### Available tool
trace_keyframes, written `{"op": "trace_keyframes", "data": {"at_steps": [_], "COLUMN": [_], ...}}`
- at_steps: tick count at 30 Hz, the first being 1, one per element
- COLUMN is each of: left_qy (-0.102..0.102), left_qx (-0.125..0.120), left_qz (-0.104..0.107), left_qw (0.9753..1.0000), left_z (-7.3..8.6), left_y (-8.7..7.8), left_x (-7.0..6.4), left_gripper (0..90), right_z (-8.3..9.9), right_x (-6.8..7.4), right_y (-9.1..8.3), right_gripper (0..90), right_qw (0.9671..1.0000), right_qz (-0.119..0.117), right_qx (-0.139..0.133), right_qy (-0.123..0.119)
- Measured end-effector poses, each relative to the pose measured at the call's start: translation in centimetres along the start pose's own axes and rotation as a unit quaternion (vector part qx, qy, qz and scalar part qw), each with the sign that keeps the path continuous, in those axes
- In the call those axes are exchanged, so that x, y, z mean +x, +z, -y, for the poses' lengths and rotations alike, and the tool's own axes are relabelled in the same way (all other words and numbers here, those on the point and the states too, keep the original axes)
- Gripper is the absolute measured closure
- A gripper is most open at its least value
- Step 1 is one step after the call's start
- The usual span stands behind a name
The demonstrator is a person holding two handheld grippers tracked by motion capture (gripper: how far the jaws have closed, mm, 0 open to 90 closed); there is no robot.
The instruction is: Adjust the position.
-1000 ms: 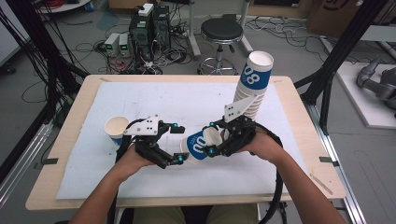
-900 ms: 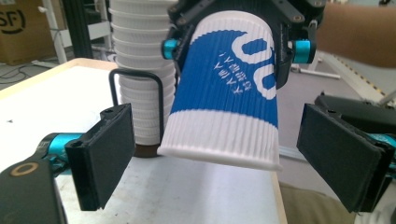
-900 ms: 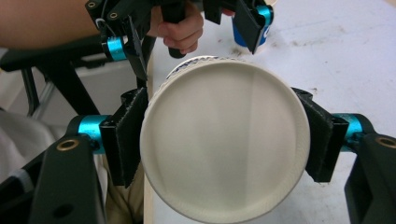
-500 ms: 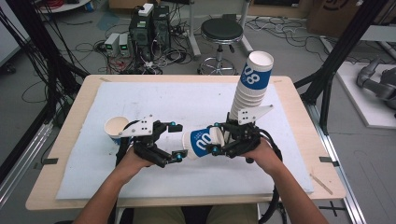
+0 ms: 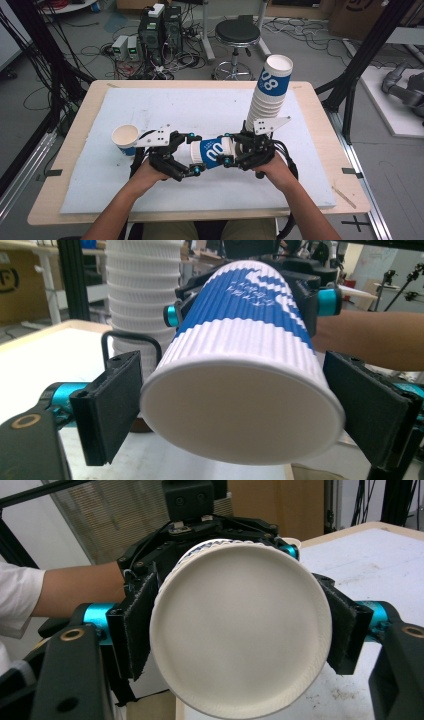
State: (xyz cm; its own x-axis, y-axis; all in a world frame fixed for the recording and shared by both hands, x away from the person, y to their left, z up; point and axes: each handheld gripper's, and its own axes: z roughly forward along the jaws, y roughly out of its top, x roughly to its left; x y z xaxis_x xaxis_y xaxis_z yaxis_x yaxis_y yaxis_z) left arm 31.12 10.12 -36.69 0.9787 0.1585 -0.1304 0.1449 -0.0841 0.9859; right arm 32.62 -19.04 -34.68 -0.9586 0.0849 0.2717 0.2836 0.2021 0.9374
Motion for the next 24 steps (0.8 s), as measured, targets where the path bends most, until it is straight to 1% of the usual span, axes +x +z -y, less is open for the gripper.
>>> {"op": "trace_keyframes", "data": {"at_steps": [3, 4, 6, 13, 14, 15, 16, 17, 18, 20, 21, 22, 24], "left_qy": [-0.003, -0.002, -0.005, 0.0, 0.001, 0.0, 0.001, 0.003, 0.002, 0.008, 0.01, 0.008, 0.01], "left_qx": [0.011, 0.013, 0.019, 0.038, 0.039, 0.039, 0.04, 0.043, 0.044, 0.054, 0.06, 0.066, 0.084], "left_qz": [0.001, 0.003, 0.006, 0.011, 0.01, 0.009, 0.008, 0.006, 0.005, 0.003, 0.002, -0.001, -0.006], "left_qw": [0.9999, 0.9999, 0.9998, 0.9992, 0.9992, 0.9992, 0.9992, 0.999, 0.999, 0.9985, 0.9982, 0.9978, 0.9964], "left_z": [-0.1, -0.1, -0.1, -0.5, -0.7, -0.9, -1.1, -1.3, -1.5, -1.8, -2.0, -2.1, -2.2], "left_y": [0.1, 0.1, 0.1, -0.2, -0.3, -0.4, -0.6, -0.7, -0.8, -1.0, -1.1, -1.1, -1.1], "left_x": [0.1, 0.1, 0.1, 0.1, 0.1, 0.2, 0.2, 0.2, 0.2, 0.2, 0.2, 0.2, 0.3], "left_gripper": [11.9, 14.5, 16.2, 19.4, 19.5, 19.4, 19.4, 19.5, 19.5, 19.8, 19.9, 20.0, 20.1], "right_z": [0.0, 0.0, 0.0, -0.1, -0.2, -0.3, -0.4, -0.5, -0.7, -0.9, -1.0, -1.2, -1.5], "right_x": [0.0, 0.0, 0.0, 0.1, 0.1, 0.2, 0.2, 0.3, 0.4, 0.4, 0.5, 0.6, 0.7], "right_y": [-0.1, -0.2, -0.2, 0.0, 0.0, 0.0, 0.1, 0.0, 0.0, -0.1, -0.2, -0.2, -0.3], "right_gripper": [27.6, 27.6, 27.7, 27.5, 26.5, 22.6, 18.0, 17.7, 17.8, 17.8, 17.8, 17.8, 17.7], "right_qw": [1.0, 1.0, 0.9999, 0.9997, 0.9996, 0.9994, 0.9991, 0.9985, 0.9984, 0.9986, 0.9984, 0.9981, 0.9983], "right_qz": [0.002, 0.004, 0.005, 0.005, 0.009, 0.015, 0.026, 0.036, 0.037, 0.032, 0.035, 0.036, 0.03], "right_qx": [0.005, 0.006, 0.012, 0.024, 0.027, 0.031, 0.033, 0.04, 0.042, 0.041, 0.046, 0.049, 0.05], "right_qy": [0.0, -0.002, -0.002, -0.002, 0.0, -0.001, -0.004, 0.0, -0.002, -0.005, -0.001, -0.004, -0.007]}}
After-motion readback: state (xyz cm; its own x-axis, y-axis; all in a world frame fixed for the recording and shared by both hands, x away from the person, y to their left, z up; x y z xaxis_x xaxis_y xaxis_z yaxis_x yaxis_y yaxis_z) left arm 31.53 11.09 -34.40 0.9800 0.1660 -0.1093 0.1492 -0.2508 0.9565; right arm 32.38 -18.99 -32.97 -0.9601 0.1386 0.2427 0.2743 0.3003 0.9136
